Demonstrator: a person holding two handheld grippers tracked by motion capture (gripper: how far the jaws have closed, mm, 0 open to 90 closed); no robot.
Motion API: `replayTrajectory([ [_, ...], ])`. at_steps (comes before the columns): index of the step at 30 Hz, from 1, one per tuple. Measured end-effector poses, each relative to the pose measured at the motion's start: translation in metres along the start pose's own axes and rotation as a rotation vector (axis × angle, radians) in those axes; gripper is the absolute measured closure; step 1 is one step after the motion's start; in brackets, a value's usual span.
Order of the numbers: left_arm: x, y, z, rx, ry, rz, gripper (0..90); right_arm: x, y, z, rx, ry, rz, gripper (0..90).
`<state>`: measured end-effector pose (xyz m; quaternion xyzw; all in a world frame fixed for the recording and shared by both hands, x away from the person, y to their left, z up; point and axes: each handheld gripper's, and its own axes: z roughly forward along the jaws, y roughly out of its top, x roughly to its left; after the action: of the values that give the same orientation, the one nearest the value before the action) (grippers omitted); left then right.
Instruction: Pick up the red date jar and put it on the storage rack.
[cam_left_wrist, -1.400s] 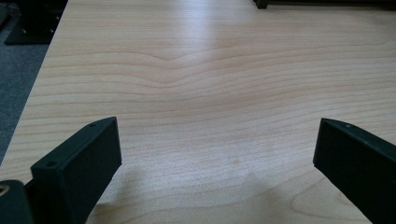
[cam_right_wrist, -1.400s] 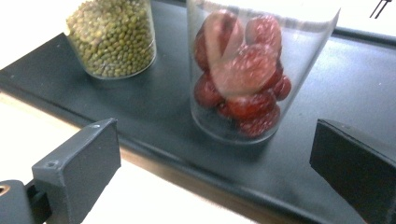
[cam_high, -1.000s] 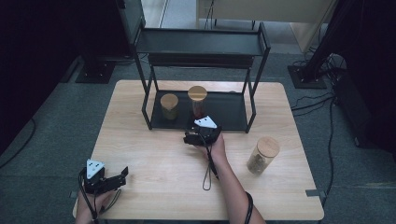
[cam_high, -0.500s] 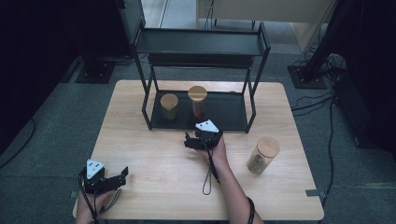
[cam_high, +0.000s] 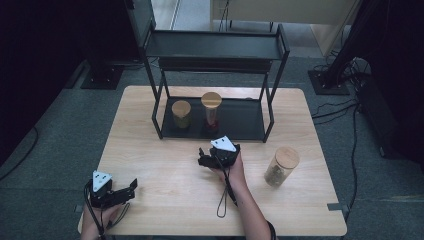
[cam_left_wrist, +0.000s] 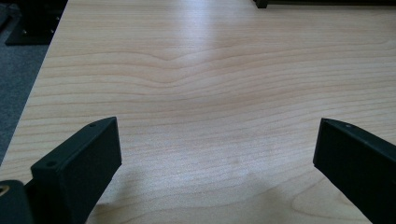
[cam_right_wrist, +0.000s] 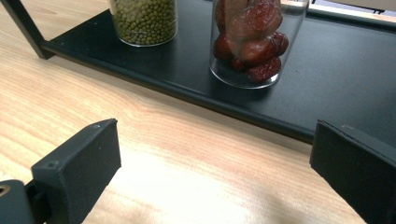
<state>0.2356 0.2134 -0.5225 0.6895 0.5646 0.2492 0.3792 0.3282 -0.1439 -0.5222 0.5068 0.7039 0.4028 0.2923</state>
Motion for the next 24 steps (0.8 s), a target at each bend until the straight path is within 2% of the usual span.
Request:
replayTrajectory([
  [7, 0.0, 0.0, 0.0, 0.0, 0.0, 0.001, 1.2, 0.005, -0.006, -0.011, -0.008, -0.002, -0.022, 1.8],
  [16, 0.0, 0.0, 0.0, 0.0, 0.001, 0.003, 1.2, 0.007, -0.015, -0.026, -0.023, 0.003, -0.002, 1.7],
  [24, 0.0, 0.0, 0.0, -0.001, 0.003, 0.001, 1.2, 0.01, -0.021, -0.037, -0.024, -0.007, -0.013, 1.7],
])
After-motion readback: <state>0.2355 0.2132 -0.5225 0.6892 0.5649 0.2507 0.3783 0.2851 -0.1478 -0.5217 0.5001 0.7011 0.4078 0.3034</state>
